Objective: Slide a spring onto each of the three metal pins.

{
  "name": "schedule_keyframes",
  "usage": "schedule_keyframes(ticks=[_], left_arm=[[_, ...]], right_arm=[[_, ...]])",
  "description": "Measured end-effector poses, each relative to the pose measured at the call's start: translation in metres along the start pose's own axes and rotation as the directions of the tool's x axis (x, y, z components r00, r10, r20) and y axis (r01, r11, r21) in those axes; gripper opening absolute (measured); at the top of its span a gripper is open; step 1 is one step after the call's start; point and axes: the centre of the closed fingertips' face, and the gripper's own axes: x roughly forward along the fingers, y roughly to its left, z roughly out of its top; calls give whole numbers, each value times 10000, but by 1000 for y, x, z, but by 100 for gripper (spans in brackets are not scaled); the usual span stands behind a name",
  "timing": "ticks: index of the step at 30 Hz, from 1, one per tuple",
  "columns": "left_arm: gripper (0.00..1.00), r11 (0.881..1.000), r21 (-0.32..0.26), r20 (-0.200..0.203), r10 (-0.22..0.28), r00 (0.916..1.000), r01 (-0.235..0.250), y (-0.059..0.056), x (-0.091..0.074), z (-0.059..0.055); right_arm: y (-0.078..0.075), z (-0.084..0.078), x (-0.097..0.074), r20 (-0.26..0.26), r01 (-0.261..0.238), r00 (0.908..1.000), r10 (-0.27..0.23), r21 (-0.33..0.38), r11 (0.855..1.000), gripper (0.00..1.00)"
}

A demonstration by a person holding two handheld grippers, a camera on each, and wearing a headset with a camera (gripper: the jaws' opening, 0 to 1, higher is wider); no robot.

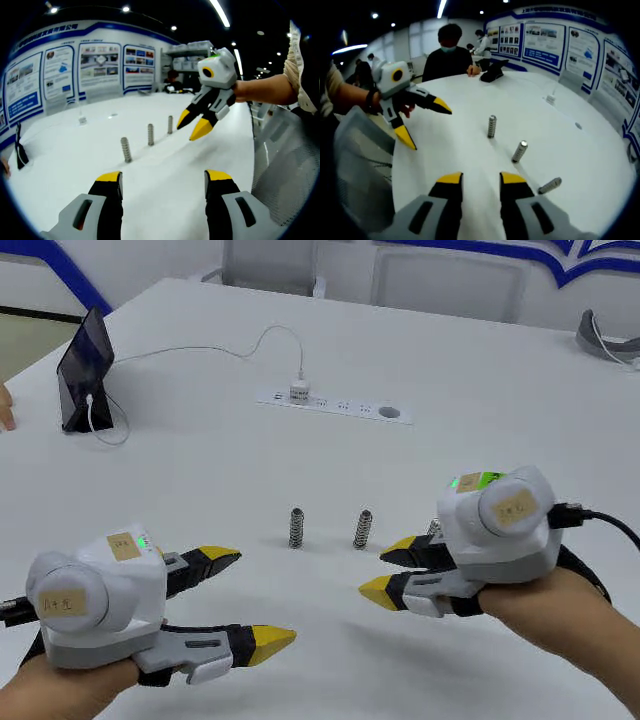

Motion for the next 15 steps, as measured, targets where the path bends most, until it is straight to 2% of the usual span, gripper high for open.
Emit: schedule_keyframes(ticks=[8, 15], left_arm=[[69, 9999, 55, 12, 101, 9999, -101, -7, -2, 9], [69, 9996, -23, -152, 291, 9995, -291, -10, -7, 11]], right_arm=[[-17, -17, -27, 297, 563, 9979, -574, 361, 9978, 35], [-32, -27, -48, 689, 917, 9930, -961, 639, 9937, 44]])
